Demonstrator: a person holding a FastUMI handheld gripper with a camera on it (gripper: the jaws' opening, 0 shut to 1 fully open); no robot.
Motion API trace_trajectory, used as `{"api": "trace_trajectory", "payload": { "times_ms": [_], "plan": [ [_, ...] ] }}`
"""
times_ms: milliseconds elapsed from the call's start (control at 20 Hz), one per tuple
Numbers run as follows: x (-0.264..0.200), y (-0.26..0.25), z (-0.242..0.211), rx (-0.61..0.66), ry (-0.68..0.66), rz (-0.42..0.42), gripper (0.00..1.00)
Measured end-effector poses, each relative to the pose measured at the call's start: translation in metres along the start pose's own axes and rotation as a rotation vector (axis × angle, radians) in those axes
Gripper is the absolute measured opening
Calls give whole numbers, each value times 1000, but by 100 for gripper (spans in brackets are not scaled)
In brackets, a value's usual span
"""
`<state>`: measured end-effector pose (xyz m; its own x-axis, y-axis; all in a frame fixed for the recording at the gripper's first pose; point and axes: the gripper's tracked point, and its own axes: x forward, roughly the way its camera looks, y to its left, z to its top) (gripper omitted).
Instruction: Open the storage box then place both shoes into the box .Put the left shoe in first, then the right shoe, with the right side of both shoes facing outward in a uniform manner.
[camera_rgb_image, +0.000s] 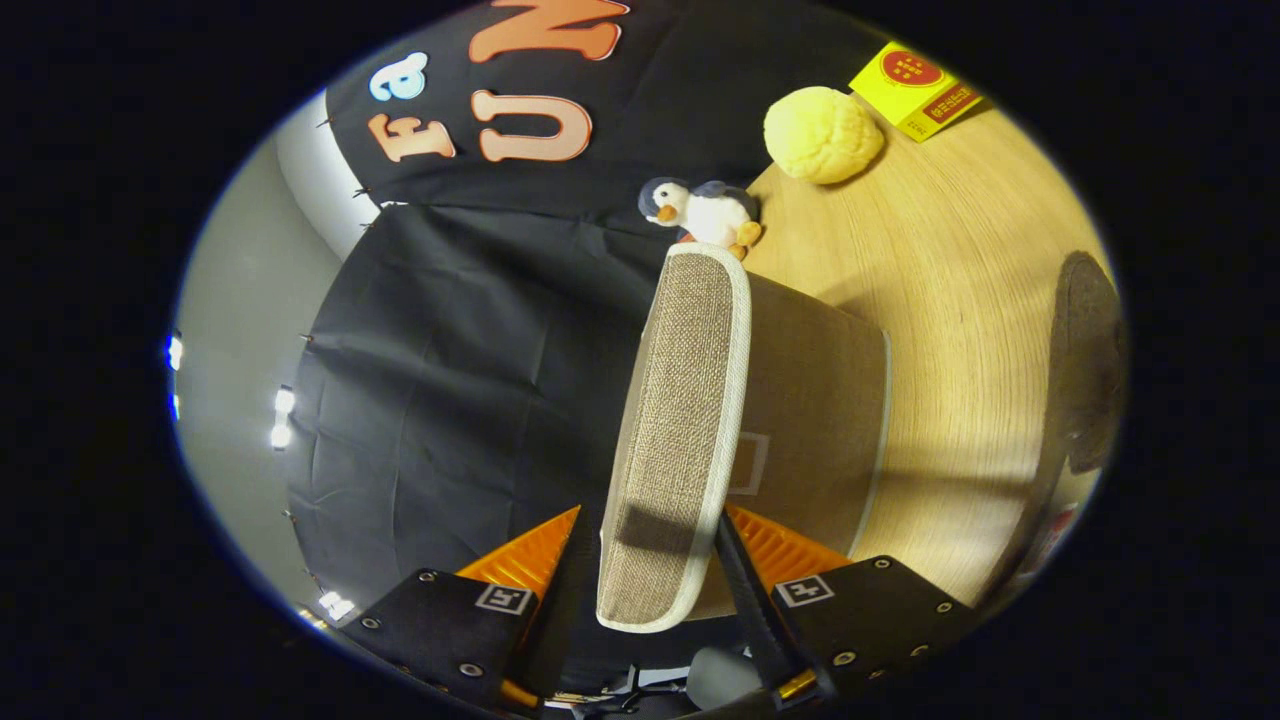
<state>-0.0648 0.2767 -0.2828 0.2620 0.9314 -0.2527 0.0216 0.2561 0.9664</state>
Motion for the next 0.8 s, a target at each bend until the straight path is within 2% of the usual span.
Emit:
{"api": "trace_trajectory", "payload": {
  "times_ms": [100,250,350,600,700,800],
  "plan": [
    [-1,10,1,5,-10,20,65],
    [1,30,4,8,-27,50,46],
    [4,49,3,-13,-23,73,38],
    [17,104,9,-86,-32,135,30],
    [26,118,11,-132,-37,122,27],
    [37,131,12,-158,-45,121,17]
  ]
}}
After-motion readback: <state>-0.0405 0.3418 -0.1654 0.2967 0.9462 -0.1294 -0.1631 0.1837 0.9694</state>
